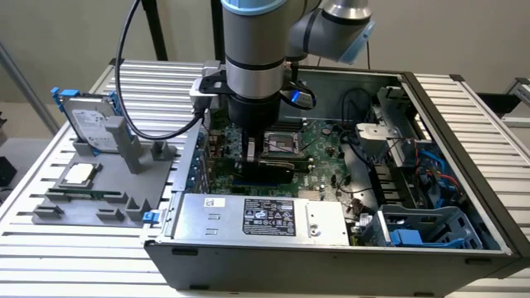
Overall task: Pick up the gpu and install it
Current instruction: 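Insert the gpu into the slot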
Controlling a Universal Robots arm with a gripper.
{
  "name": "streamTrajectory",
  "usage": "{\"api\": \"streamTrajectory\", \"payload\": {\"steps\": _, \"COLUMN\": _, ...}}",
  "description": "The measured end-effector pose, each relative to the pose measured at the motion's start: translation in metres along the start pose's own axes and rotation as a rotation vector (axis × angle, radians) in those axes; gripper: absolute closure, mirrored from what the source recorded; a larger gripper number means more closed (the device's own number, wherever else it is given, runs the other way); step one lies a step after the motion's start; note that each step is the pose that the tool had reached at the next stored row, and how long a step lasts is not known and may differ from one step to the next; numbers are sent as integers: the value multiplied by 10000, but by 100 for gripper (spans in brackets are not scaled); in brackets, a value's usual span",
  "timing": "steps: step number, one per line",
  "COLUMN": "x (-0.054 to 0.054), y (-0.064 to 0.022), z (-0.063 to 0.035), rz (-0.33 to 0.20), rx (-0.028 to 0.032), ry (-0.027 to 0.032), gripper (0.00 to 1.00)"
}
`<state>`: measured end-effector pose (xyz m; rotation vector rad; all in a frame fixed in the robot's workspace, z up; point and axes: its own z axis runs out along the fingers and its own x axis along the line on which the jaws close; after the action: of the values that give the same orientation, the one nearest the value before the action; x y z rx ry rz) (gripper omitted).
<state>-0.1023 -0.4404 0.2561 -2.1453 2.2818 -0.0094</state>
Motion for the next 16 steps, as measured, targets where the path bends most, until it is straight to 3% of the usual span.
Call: {"api": "streamTrajectory", "payload": {"steps": 16, "x": 0, "y": 0, "z": 13, "rz": 0, "rx": 0, "ry": 1, "gripper": 100}}
